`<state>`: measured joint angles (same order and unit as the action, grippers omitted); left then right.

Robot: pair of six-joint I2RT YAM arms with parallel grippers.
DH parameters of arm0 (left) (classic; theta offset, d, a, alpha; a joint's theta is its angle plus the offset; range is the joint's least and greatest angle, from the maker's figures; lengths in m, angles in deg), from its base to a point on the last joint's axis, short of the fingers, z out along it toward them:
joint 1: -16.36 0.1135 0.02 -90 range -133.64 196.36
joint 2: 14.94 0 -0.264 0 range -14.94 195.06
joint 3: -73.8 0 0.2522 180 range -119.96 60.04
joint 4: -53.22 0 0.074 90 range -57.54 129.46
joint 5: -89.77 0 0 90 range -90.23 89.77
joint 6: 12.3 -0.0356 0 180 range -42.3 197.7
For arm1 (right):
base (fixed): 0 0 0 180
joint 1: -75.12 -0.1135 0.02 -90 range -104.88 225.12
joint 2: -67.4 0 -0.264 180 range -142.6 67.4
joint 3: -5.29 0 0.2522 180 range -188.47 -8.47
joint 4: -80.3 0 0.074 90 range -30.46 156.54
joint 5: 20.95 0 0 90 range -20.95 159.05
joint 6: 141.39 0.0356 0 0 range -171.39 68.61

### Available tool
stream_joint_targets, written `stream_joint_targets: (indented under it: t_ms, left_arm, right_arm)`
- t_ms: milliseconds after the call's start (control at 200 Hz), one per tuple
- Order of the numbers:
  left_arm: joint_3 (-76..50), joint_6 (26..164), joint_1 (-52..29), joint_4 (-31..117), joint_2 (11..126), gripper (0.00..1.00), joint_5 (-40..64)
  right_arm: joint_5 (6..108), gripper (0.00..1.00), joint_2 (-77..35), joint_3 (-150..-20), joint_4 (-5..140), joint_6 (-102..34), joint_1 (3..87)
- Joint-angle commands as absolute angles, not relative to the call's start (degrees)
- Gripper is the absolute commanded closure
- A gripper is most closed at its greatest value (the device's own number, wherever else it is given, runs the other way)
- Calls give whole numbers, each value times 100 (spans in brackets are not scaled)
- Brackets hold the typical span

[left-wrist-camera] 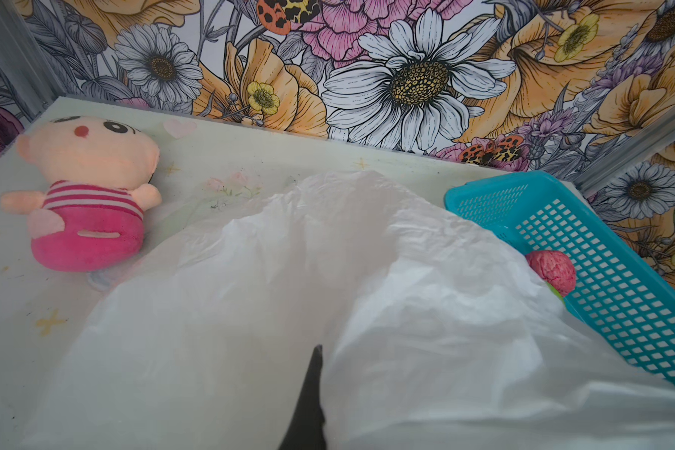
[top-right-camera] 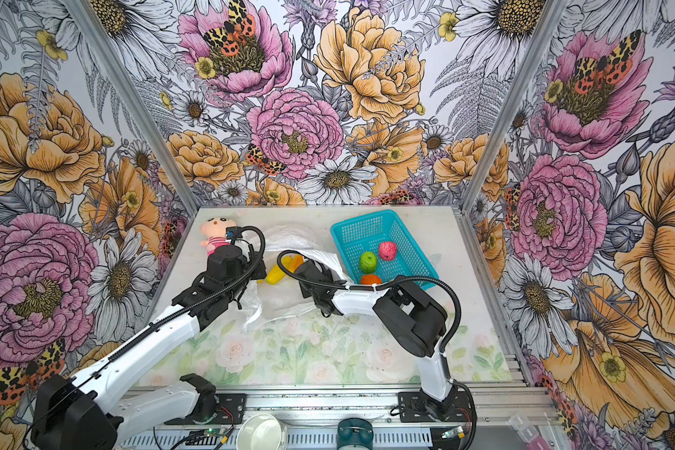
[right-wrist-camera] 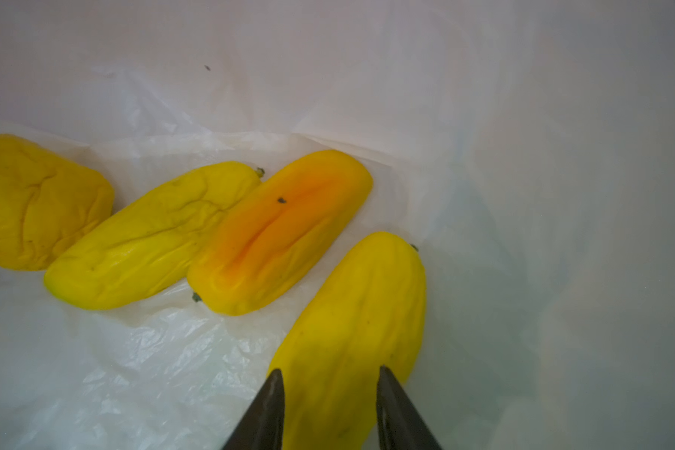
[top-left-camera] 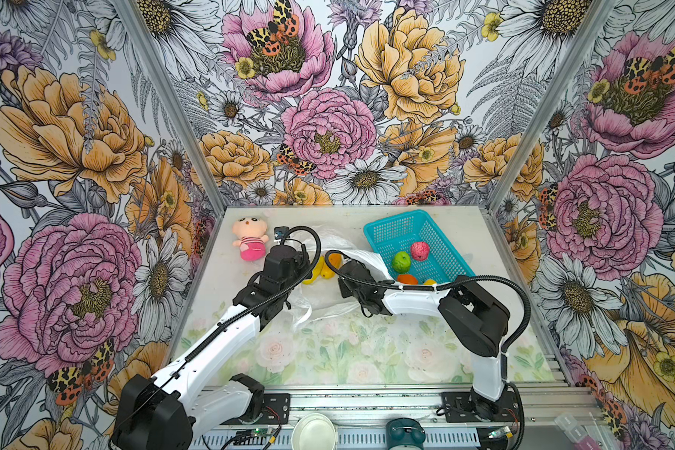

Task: Untie the knot of the plastic bag and take out the fruit
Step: Pick up the fruit from the plastic bag.

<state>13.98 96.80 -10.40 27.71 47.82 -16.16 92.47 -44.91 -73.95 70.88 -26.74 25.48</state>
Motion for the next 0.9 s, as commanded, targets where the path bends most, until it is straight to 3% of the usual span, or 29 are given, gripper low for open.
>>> stream_joint_targets:
  t_ms: [0,330,540,795,895]
  left_arm:
    - [1416,9642,-1064,2803,4731,100,-1642]
    - [1368,9625,-1105,2783,4845,100,-1603]
    - [1346,9656,-1099,2816,5014,100,-1502]
    - [1352,9652,-1088,2847,5089,100,-1517]
    - [1361,9643,-1076,2849,5111,100,-1526]
  right_arm:
    - [9525,48,-4258,-7080,7202,-2301,2577]
    - [8828,29,-4377,-7175,7419,-2264,2579]
    - [9002,22,-4864,-7572,7338,-2078,2618]
    - [8977,30,-5364,-7883,7304,-1929,2713]
    - [8971,42,-5274,-7823,7324,-2034,2727]
